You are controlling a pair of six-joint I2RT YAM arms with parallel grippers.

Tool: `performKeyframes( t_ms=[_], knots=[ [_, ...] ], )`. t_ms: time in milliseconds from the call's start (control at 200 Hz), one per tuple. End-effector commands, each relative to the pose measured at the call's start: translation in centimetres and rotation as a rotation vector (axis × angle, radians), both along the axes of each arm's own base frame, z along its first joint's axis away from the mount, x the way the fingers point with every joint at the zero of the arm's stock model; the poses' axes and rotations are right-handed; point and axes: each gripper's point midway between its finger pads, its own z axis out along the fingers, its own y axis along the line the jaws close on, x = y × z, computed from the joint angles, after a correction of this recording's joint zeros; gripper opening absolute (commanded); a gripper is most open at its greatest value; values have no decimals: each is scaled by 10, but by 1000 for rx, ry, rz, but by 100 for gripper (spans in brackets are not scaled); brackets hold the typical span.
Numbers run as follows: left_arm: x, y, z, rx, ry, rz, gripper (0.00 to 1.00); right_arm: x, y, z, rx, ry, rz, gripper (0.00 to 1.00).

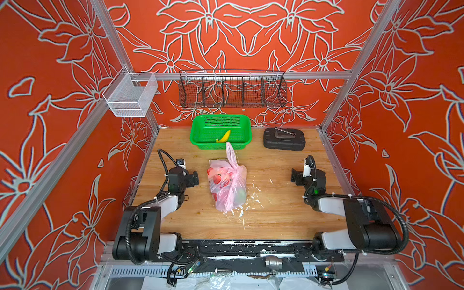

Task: Untie the knot of the plastic bag and take out the fruit
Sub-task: 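Raise both grippers from rest and move them toward the pink bag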

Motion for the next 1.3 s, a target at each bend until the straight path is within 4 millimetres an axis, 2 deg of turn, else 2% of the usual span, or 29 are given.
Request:
performKeyframes(
  t_ms=[0,631,776,956,1106,1206,1296],
  knots=[
    [7,-2,8,9,-28,-12,97,4,2,7,-19,-20,11,97],
    [7,-2,8,8,-28,-10,97,4,3,7,-18,-21,13,97],
    [7,-1,8,9,-27,-8,97,3,8,7,-17,-26,48,92],
    [6,-1,10,11,-38,-5,97,1,6,10,-17,-42,38,92],
    [-4,5,30,20,-60,40,98,-7,-1,30,-20,-31,-21,92],
    [-16,18,51,22,-50,138,99,-14,-6,56,55,10,-82,94],
    [-27,23,70,-22,-38,213,97,-18,8,75,170,51,-45,94]
  ],
)
